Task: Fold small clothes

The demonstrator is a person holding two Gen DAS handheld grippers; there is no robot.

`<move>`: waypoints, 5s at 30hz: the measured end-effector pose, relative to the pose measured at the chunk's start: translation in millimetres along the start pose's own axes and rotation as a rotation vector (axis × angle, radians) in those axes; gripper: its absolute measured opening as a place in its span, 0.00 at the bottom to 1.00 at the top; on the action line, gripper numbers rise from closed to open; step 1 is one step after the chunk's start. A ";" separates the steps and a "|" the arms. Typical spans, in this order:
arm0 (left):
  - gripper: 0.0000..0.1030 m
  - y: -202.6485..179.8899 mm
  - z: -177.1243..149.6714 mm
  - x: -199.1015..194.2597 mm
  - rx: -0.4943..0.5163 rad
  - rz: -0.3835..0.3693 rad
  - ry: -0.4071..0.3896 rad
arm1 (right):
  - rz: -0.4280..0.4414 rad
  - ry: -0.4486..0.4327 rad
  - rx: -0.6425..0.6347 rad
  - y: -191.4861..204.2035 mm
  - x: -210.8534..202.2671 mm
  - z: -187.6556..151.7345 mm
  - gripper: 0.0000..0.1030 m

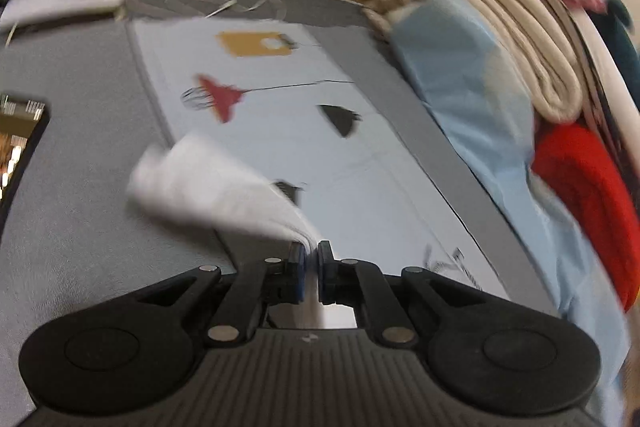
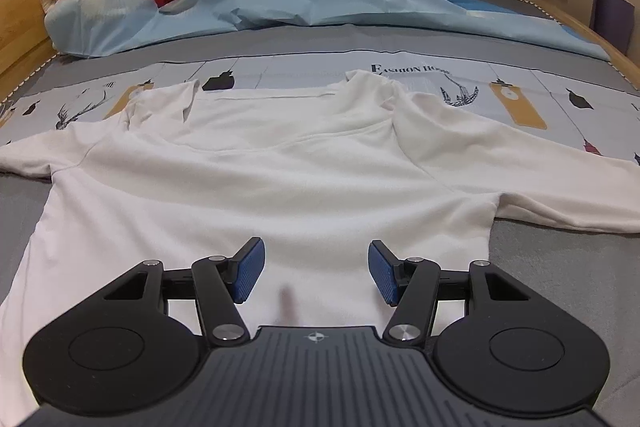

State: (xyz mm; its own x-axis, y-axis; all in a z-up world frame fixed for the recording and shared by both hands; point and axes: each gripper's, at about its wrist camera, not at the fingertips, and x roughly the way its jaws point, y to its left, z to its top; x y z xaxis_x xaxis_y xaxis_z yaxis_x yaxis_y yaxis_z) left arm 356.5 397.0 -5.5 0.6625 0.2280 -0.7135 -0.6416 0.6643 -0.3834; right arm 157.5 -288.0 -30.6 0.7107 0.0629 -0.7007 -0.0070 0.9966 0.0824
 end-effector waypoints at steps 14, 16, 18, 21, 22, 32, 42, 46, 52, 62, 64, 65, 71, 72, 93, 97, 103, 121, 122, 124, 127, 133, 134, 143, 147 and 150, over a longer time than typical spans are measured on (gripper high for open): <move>0.46 -303.4 -270.9 -151.6 0.658 -0.704 0.244 | 0.014 -0.053 0.104 -21.4 -22.7 11.3 0.57; 0.65 -306.5 -326.9 -146.4 0.777 -0.651 0.346 | 0.014 -0.051 0.147 -32.0 -24.9 12.6 0.57; 0.65 -287.7 -353.9 -142.9 0.891 -0.573 0.330 | 0.022 -0.052 0.207 -46.5 -27.9 13.4 0.57; 0.72 -236.0 -344.3 -136.9 0.905 -0.440 0.271 | 0.030 -0.064 0.275 -65.3 -34.5 12.2 0.57; 0.77 -215.1 -333.1 -134.9 0.874 -0.389 0.247 | 0.035 -0.069 0.296 -71.0 -36.8 11.6 0.57; 0.81 -159.8 -263.6 -77.7 0.706 -0.199 0.137 | 0.121 -0.183 0.433 -92.7 -34.7 30.9 0.57; 0.81 -175.0 -256.7 -40.6 0.667 -0.239 0.157 | 0.071 -0.079 0.582 -130.1 95.0 73.6 0.58; 0.80 -183.6 -262.6 -35.9 0.754 -0.301 0.217 | 0.050 -0.091 0.616 -122.2 128.4 74.3 0.57; 0.38 -186.1 -265.0 -11.0 0.691 -0.194 0.206 | -0.022 -0.145 0.417 -93.0 132.2 79.4 0.03; 0.32 -144.8 -224.6 -5.7 0.637 -0.136 0.317 | 0.214 -0.185 0.468 -76.1 74.3 112.7 0.03; 0.39 -137.3 -223.1 -6.4 0.661 -0.157 0.328 | 0.194 -0.124 0.439 -71.8 71.4 111.1 0.03; 0.42 -137.4 -222.3 -8.6 0.680 -0.155 0.331 | 0.163 -0.094 0.424 -72.3 75.0 105.7 0.03; 0.65 -132.9 -220.9 -15.0 0.743 -0.115 0.309 | 0.067 0.061 0.435 -99.4 115.8 58.2 0.19; 0.66 -132.7 -219.1 -16.3 0.737 -0.119 0.310 | 0.051 0.060 0.423 -101.1 110.7 61.1 0.29; 0.77 -239.8 -220.7 38.8 0.920 0.000 0.296 | 0.018 0.065 0.165 -67.9 158.5 137.8 0.37; 0.78 -258.3 -223.8 64.3 0.852 0.010 0.240 | -0.096 0.117 0.106 -66.4 197.0 135.7 0.36; 0.78 -268.0 -203.0 67.1 0.808 -0.077 0.221 | -0.112 0.075 0.093 -70.6 210.6 148.2 0.38; 0.05 -244.3 -180.3 86.6 0.546 -0.312 0.390 | 0.036 0.006 0.022 -58.1 149.5 125.2 0.46; 0.05 -249.3 -179.3 86.5 0.558 -0.309 0.364 | 0.034 0.006 0.034 -59.4 148.8 123.0 0.46; 0.05 -255.6 -175.2 90.8 0.552 -0.315 0.367 | 0.079 -0.029 0.038 -55.4 137.7 116.1 0.45; 0.05 -260.8 -176.4 97.1 0.598 -0.286 0.383 | 0.288 -0.064 -0.053 -19.8 121.7 103.3 0.45; 0.05 -262.4 -174.8 99.2 0.670 -0.271 0.429 | 0.600 -0.171 -0.424 119.4 112.5 70.5 0.44; 0.05 -264.7 -175.8 99.2 0.704 -0.257 0.430 | 0.621 -0.176 -0.474 141.8 115.2 66.0 0.44; 0.05 -279.5 -179.7 96.3 0.828 -0.234 0.398 | 0.566 -0.261 -0.832 264.7 157.6 49.3 0.04; 0.05 -275.6 -177.4 100.0 0.806 -0.236 0.397 | 0.642 -0.178 -0.858 266.3 158.0 27.7 0.02; 0.05 -268.5 -174.6 102.1 0.746 -0.245 0.391 | 0.637 -0.195 -0.862 261.0 156.8 17.4 0.03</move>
State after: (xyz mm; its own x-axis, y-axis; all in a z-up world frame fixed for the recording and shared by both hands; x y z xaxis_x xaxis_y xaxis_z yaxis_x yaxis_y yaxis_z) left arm 528.9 117.6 -77.8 0.4813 -0.1515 -0.8634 0.0118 0.9860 -0.1665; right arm 279.2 -19.0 -106.7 0.5009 0.6474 -0.5744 -0.8505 0.4913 -0.1879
